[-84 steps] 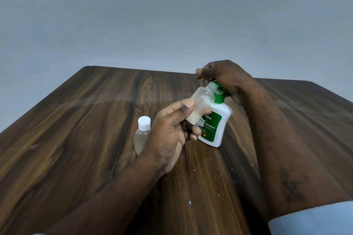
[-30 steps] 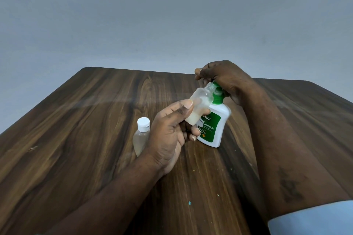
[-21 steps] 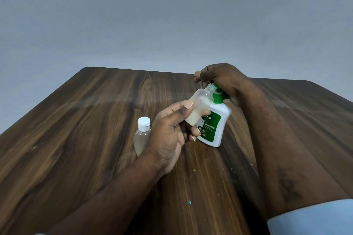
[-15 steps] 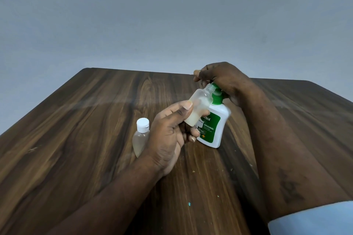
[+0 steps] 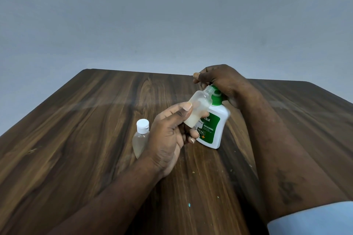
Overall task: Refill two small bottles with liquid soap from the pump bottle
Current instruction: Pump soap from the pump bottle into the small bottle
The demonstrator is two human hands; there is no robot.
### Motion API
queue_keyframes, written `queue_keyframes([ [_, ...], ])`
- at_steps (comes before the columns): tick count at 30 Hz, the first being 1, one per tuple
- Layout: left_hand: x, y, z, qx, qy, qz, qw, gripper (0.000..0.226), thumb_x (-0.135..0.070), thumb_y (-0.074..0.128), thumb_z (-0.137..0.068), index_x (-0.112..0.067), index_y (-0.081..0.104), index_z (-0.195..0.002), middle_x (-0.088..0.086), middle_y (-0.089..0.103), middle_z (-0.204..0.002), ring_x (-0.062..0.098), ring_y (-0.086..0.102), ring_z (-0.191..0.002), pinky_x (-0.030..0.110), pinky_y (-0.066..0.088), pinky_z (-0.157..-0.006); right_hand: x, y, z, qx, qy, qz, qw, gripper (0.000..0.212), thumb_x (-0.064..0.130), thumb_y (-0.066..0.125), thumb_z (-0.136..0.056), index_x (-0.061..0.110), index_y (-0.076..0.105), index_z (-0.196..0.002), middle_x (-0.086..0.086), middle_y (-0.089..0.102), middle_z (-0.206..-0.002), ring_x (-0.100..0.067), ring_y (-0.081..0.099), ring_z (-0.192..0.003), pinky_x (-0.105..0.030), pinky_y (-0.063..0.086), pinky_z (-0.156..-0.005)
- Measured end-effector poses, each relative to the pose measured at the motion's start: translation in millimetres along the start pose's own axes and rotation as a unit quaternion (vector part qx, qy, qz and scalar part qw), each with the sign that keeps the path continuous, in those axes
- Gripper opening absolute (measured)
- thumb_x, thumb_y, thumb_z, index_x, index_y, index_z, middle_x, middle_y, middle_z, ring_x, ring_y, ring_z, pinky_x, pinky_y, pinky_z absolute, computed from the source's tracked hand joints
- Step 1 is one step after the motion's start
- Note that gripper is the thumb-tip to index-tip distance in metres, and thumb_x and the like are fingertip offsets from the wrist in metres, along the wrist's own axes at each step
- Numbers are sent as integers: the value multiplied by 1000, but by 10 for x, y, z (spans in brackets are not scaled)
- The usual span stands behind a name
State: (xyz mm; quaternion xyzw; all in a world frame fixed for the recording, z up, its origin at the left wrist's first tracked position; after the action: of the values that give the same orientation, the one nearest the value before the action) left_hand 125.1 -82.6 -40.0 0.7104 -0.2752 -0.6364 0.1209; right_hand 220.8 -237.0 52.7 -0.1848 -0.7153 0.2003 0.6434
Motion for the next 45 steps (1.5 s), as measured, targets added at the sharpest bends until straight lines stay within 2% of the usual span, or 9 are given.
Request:
queue_keyframes([
  [7,-17,18,-3,9,3,4,1000,42,-35,61,-91,-5,72,-118,35,70,-113,16,56,-60,25,45,-53,42,-32,-20,-4,-6,9,1000,19,25,69,-96,19,77,-80,-1,62,-78,-20,52,-73,-32,42,-65],
  [9,-16,17,0,7,0,5,1000,46,-35,60,-91,-3,69,-122,28,74,-111,16,55,-60,24,45,-52,36,-23,-22,-3,-7,17,1000,20,25,68,-96,20,77,-79,-2,63,-80,-21,52,-73,-33,42,-65],
  [13,-10,12,0,0,0,-1,1000,47,-34,60,-92,-1,68,-124,30,74,-113,16,55,-59,24,45,-51,9,-4,-17,2,-6,22,1000,23,32,72,-93,22,79,-74,0,65,-79,-22,53,-75,-40,43,-73],
  [18,-1,12,-4,4,2,-5,1000,45,-35,59,-92,-2,68,-123,24,76,-110,15,55,-59,24,45,-52,21,-11,-5,2,-12,24,1000,24,30,71,-94,21,79,-74,-3,63,-80,-24,52,-76,-41,42,-73],
  [24,-8,21,1,8,8,-5,1000,47,-37,60,-90,-3,70,-122,32,72,-112,15,55,-60,24,46,-52,82,-28,23,-2,-12,34,999,21,18,63,-96,19,77,-80,-4,63,-81,-22,52,-75,-39,43,-73],
  [32,-9,5,-9,2,6,-7,1000,49,-36,60,-92,0,67,-125,34,70,-116,15,55,-60,24,45,-52,42,-7,14,-5,-4,30,1000,29,23,69,-95,24,78,-66,-6,66,-84,-24,53,-80,-42,43,-73],
  [36,1,-4,-10,-3,5,-3,1000,51,-36,62,-91,0,67,-126,37,67,-116,16,55,-60,24,45,-52,49,-4,36,-5,-7,27,1000,28,25,71,-95,22,77,-68,-15,64,-84,-24,51,-77,-42,42,-73],
  [40,8,-13,-17,3,10,-1,1000,44,-36,66,-96,-3,70,-124,39,64,-118,16,57,-61,25,47,-53,88,-33,50,-5,-3,28,1000,17,22,68,-96,18,77,-82,-2,62,-79,-18,51,-68,-34,44,-67],
  [45,-2,-3,-4,5,11,2,1000,44,-35,61,-94,-3,70,-123,40,64,-119,16,57,-60,25,46,-53,82,-47,32,-10,-7,27,1000,19,19,68,-97,19,77,-79,3,61,-67,-15,50,-60,-27,41,-57],
])
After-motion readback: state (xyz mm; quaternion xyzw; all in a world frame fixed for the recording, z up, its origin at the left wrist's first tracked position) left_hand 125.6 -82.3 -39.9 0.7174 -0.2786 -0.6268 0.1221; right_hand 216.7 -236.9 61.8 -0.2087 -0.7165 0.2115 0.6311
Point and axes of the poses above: each hand's wrist, its own z-axis away from the middle knuckle, its own y-axis out of the palm, x = y × z, the point moved 3 cm from there along -z, towards the middle knuckle
